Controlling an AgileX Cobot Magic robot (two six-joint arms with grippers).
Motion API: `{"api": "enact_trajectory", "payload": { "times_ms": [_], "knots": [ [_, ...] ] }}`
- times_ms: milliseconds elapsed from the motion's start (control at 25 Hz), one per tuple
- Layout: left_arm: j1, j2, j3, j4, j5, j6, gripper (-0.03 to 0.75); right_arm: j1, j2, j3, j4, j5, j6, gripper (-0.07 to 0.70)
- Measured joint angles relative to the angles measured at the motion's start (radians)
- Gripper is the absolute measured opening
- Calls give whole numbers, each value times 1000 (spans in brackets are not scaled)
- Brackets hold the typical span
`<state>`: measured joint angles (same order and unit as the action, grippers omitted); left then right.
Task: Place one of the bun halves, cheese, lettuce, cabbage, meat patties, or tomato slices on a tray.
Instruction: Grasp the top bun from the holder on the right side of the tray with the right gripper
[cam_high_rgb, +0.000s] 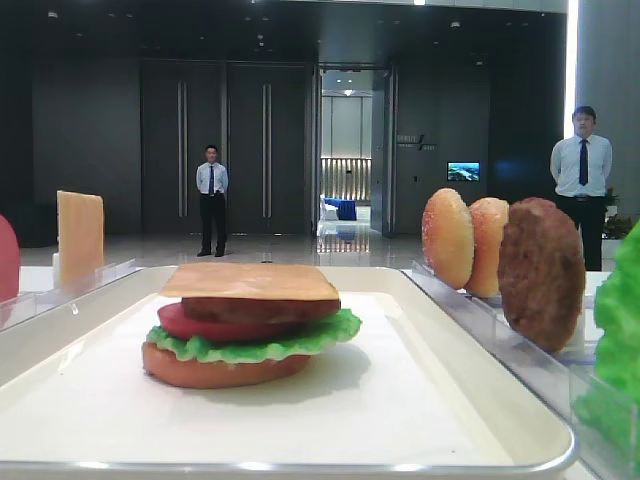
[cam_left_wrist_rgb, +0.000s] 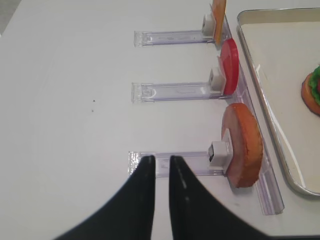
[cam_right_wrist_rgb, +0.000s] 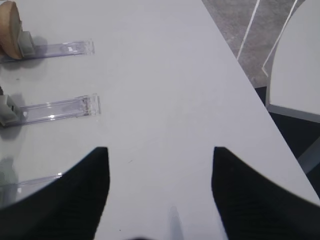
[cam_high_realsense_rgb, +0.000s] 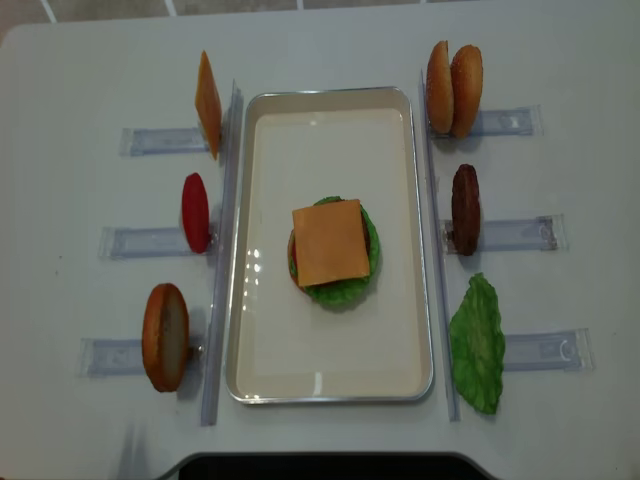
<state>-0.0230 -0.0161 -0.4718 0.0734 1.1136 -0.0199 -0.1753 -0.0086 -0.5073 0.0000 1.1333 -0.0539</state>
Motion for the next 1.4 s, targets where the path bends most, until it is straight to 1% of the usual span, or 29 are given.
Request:
{"api": "enact_trajectory", "payload": {
  "times_ms": [240,360,1400],
  "knots": [
    [0,0,0,0,0,0,17,0,0,0,0,0,0,426],
    [0,0,0,0,0,0,3,0,0,0,0,0,0,426],
    [0,0,0,0,0,0,0,0,0,0,0,0,1,424]
  ]
}}
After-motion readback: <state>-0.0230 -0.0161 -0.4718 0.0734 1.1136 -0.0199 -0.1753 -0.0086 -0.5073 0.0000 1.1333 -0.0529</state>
